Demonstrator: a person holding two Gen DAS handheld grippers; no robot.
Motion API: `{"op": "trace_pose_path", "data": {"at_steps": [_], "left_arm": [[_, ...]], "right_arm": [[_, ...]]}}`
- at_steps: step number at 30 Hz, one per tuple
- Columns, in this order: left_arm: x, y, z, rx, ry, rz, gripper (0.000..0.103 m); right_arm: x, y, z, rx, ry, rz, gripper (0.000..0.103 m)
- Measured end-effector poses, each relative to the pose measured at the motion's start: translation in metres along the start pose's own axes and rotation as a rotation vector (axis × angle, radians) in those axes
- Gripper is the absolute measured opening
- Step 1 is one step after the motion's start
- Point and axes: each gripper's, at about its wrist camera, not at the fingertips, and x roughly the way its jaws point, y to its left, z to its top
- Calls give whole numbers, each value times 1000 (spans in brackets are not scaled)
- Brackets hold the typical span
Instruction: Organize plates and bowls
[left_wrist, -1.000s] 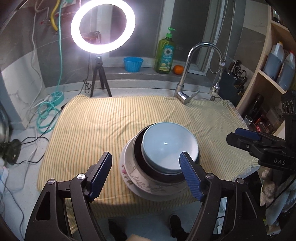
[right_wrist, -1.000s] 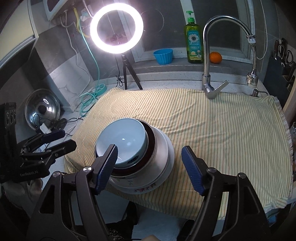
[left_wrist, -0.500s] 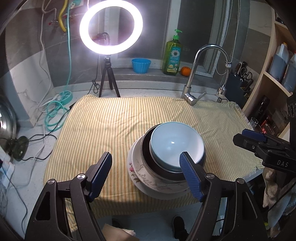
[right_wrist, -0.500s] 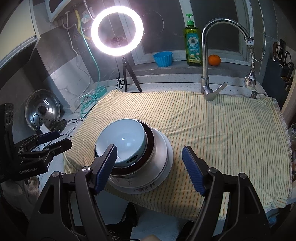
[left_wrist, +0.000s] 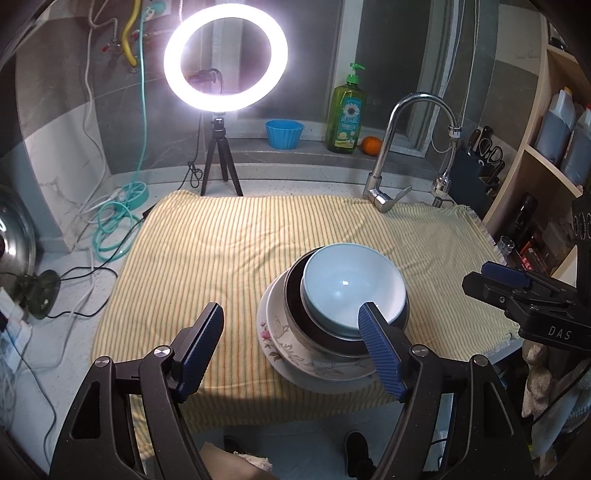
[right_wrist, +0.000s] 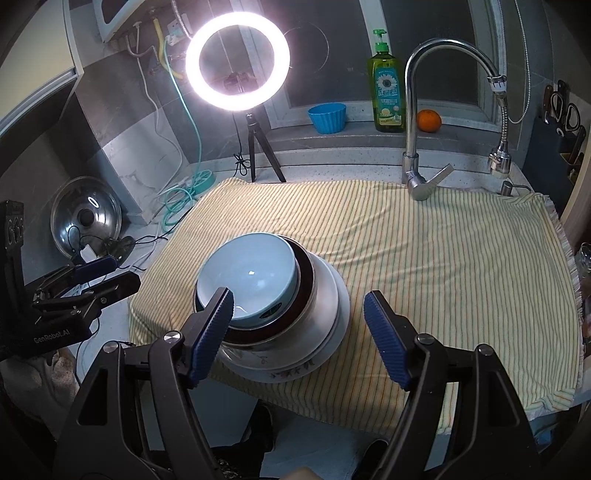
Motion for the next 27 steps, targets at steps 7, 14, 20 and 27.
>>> {"op": "trace_pose_path", "data": {"at_steps": [7,14,20,27], "left_arm": [[-3,0,0,1,-3,0,76],[-3,0,0,-1,-3,-1,76],[-5,-1,0,-2,-7,2,76],[-4,-1,2,-6,-4,2,76]], "right_arm": [[-3,-1,-1,5,-5,-7,76],[-3,-1,-2,5,-3,-9,76],[-3,0,-3,5,-3,-10,76],[-3,0,-3,4,-4,-13,76]]}}
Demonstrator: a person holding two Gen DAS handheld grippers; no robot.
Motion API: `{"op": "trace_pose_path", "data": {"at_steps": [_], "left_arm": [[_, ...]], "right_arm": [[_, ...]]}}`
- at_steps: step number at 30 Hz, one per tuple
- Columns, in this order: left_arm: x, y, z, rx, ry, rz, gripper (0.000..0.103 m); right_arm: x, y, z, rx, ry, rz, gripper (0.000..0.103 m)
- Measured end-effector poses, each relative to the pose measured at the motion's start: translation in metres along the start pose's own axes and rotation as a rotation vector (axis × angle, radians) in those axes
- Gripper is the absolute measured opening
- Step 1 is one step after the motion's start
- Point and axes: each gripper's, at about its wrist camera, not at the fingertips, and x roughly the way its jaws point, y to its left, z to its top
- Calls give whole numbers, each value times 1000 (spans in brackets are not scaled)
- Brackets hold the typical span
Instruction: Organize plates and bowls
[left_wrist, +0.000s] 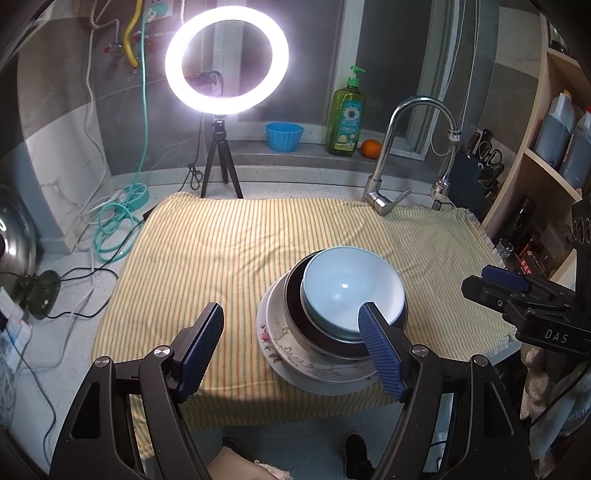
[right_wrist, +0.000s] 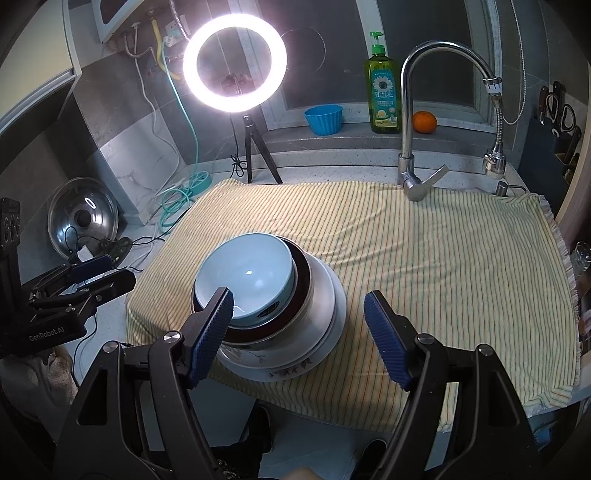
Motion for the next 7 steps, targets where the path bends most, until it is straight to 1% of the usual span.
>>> {"op": "trace_pose_path", "data": {"at_steps": [7], "left_arm": [[7,4,5,-6,4,0,76]], "right_arm": [[8,-4,6,2,17,3,76]]}}
